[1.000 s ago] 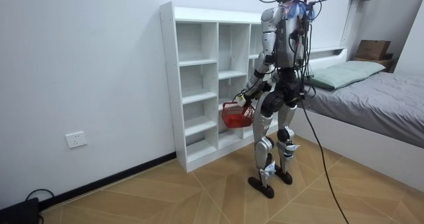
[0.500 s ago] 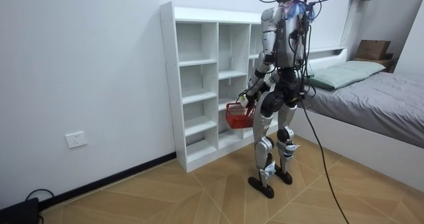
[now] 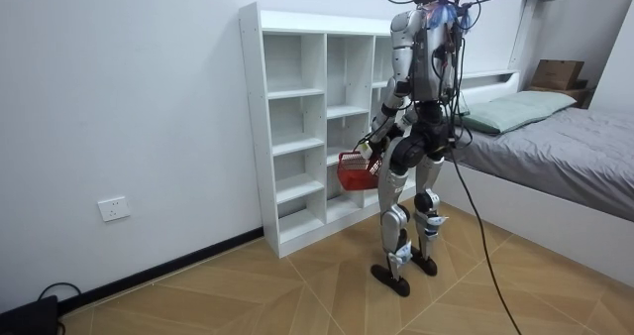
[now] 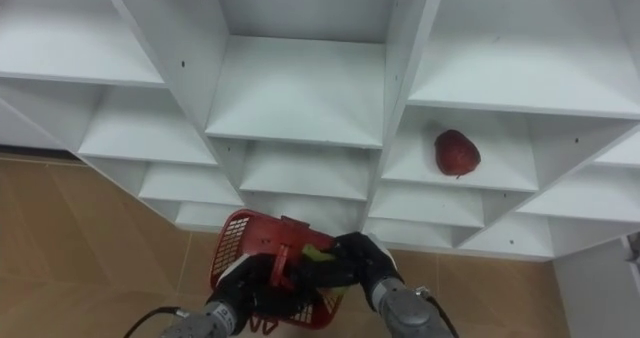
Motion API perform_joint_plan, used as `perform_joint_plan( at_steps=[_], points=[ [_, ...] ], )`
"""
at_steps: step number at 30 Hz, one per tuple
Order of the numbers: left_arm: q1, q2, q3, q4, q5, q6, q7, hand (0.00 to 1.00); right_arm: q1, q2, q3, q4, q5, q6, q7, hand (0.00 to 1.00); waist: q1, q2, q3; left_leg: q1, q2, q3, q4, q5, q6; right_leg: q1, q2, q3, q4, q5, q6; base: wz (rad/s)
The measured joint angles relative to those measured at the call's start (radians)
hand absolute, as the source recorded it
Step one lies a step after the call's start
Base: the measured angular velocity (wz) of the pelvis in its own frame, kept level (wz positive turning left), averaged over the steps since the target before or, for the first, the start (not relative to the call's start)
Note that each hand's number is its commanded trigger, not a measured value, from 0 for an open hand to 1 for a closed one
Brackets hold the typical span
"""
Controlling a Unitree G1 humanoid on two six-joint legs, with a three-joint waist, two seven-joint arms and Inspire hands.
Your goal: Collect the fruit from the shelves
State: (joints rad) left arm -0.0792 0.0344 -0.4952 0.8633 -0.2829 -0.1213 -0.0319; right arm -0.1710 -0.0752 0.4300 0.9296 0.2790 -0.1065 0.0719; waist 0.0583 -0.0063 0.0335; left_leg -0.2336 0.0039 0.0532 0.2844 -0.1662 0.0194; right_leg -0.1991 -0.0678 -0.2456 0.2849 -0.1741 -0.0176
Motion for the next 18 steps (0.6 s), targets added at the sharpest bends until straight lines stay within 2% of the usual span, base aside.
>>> perform_joint_plan(
  at_steps=[1, 18],
  points=[
    [0.000, -0.001, 0.000, 0.000, 0.000, 0.000, 0.000, 1.00, -0.001, 0.000, 0.000, 0.002, 0.000, 0.000, -0.002, 0.00, 0.000, 0.001, 0.0006, 0.000, 0.000, 0.000, 0.000, 0.000, 0.000, 0.000, 0.000, 0.000, 0.000, 0.000, 0.000, 0.00],
    [-0.007, -0.010, 0.000, 0.022, 0.000, 0.010, -0.005, 1.00, -0.014, 0.001, -0.002, 0.009, 0.030, 0.000, -0.004, 0.00, 0.000, 0.002, 0.0005, 0.000, 0.000, 0.001, 0.000, 0.000, 0.000, -0.001, 0.000, 0.001, 0.000, 0.000, 0.000, 0.00]
  ],
)
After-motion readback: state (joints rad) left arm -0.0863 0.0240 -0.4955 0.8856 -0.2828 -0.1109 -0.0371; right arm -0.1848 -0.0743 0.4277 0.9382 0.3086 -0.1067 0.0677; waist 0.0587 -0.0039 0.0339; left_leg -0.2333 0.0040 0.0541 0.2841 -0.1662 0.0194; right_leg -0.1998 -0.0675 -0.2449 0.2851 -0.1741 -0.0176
